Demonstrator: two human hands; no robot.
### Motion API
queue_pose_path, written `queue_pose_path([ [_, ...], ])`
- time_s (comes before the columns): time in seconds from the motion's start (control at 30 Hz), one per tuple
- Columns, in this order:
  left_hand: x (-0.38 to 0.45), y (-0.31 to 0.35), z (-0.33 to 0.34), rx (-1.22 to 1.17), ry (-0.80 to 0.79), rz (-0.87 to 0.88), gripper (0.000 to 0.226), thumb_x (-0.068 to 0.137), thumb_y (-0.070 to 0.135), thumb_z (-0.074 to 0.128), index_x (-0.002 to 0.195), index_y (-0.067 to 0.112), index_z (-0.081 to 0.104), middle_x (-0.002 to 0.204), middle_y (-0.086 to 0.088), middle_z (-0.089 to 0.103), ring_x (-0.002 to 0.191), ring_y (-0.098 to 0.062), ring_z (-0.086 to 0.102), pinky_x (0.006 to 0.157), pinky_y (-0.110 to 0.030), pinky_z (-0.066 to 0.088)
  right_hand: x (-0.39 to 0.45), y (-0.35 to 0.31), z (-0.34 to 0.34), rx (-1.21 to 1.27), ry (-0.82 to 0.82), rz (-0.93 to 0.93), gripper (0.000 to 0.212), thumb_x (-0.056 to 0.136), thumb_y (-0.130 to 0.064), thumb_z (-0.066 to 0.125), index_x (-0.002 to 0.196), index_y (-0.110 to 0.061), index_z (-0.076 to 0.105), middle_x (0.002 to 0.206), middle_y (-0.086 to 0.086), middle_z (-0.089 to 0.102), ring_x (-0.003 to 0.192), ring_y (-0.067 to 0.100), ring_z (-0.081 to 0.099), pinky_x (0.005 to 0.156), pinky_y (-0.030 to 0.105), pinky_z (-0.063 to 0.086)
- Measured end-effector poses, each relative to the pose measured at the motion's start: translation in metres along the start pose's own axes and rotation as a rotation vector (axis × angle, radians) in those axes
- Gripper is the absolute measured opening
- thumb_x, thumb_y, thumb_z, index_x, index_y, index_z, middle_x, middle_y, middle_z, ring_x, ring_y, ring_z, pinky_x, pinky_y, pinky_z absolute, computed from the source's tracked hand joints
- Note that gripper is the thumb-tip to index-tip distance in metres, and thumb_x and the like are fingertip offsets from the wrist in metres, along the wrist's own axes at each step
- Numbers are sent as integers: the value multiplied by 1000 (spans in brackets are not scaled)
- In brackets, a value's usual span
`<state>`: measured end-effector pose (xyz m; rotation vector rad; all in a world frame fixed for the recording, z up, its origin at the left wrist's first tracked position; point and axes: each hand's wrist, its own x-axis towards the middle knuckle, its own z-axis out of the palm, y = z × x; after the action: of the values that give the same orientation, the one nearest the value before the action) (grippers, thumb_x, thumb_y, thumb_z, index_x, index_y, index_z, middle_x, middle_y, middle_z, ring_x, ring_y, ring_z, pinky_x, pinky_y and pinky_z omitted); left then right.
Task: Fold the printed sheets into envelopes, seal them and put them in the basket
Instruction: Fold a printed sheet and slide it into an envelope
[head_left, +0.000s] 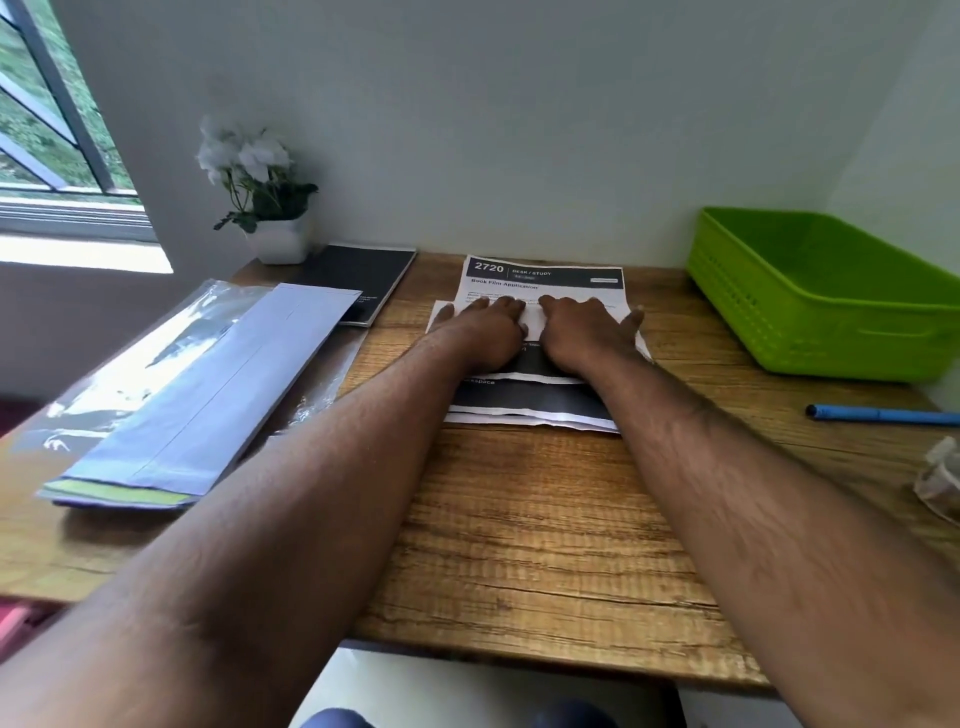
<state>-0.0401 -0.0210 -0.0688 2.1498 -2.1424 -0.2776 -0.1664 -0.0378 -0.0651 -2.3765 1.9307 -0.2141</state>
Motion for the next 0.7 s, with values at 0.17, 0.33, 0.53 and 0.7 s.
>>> queue_pose_path([
  [0.17, 0, -1, -1, 6, -10, 7, 53, 104, 37, 21, 155, 27, 11, 163, 8, 7, 150, -16, 4, 120, -50, 5, -2, 23, -6, -46, 10, 109, 50, 93, -24, 30, 142, -34, 35, 147, 0, 43, 140, 26, 31, 103, 76, -4],
  [0.33, -3, 4, 0, 36, -18, -4, 55, 103, 35, 20, 155, 26, 9, 163, 8, 5, 150, -17, 4, 119, -54, 1, -4, 26, -5, -133, 46, 185, 45, 93, -20, 34, 136, -26, 44, 141, 6, 48, 136, 31, 33, 102, 78, 6],
  [0.53, 1, 18, 0, 163, 45, 169, 54, 100, 20, 24, 153, 12, 19, 161, 0, 21, 149, -18, 13, 117, -57, -10, 6, 29, -5, -97, 225, -159, 38, 88, -7, 43, 124, -7, 53, 131, 17, 54, 129, 33, 42, 104, 42, 34],
  [0.7, -3, 18, -2, 75, -11, 143, 53, 102, 22, 25, 154, 13, 17, 162, 0, 17, 149, -15, 12, 119, -54, -5, 17, 25, 6, 169, 56, -145, 41, 90, -11, 40, 128, -12, 54, 133, 17, 55, 120, 34, 51, 96, 34, 41],
])
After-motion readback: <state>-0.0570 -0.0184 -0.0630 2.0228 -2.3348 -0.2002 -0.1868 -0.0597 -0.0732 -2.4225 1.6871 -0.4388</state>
